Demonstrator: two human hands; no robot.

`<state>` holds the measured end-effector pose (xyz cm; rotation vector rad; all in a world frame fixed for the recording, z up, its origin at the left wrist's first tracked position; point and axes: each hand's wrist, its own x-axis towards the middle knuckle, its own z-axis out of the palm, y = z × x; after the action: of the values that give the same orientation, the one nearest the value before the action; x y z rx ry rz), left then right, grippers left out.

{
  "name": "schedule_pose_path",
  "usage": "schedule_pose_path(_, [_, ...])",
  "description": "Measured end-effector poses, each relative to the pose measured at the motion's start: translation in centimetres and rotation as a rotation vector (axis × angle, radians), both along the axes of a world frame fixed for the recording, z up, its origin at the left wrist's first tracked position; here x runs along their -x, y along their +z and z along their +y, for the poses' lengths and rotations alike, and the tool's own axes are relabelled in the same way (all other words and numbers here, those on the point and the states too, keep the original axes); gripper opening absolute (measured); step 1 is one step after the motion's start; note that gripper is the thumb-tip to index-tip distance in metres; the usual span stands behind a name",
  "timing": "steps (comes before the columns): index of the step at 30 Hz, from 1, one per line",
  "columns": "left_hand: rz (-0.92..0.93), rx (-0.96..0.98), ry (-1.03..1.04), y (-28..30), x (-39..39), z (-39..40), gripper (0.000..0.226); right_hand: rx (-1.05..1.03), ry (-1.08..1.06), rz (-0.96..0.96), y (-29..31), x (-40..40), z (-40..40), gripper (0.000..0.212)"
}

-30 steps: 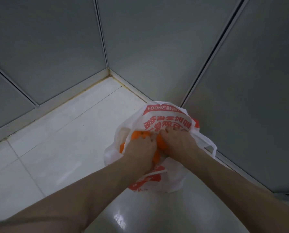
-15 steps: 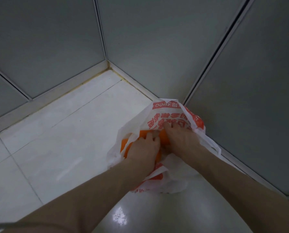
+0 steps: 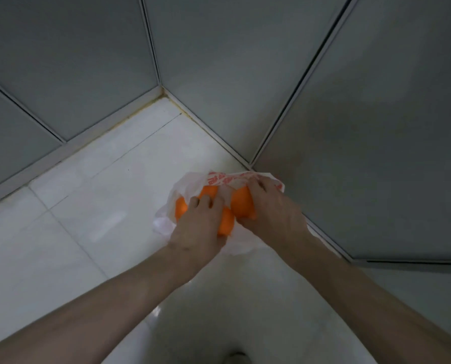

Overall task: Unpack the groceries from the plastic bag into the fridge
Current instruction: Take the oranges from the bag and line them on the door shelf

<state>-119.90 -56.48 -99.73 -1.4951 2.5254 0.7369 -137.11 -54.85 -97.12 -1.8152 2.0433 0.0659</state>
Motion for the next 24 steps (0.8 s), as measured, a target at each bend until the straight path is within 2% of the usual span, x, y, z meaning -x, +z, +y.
schedule_pose_path(2, [0.057,-0.004,0.052,3.8,-0.9,1.4,0.073,0.004,-0.003,-0.017,3.6,-0.2,1.6,0.082])
schedule_pose_path(5, [0.124,-0.048,0.132,10.2,-2.3,2.9,0.073,-0.004,-0.009,0.001,9.9,-0.6,3.5,0.087])
schedule_pose_path(8, [0.188,-0.035,0.191,16.8,-3.6,4.0,0.073,0.019,-0.033,0.009,16.5,-1.0,4.9,0.082])
schedule_pose_path(12, [0.248,0.005,0.231,26.1,-5.4,5.2,0.073,0.034,-0.100,-0.094,25.6,-1.6,6.0,0.073])
schedule_pose_path(16, [0.325,0.019,0.303,36.6,-7.3,6.2,0.065,0.111,-0.091,-0.112,35.5,-2.2,7.2,0.075])
schedule_pose_path(24, [0.535,0.104,0.465,56.5,-12.2,9.9,0.068,0.332,-0.154,-0.263,54.7,-5.1,11.2,0.073])
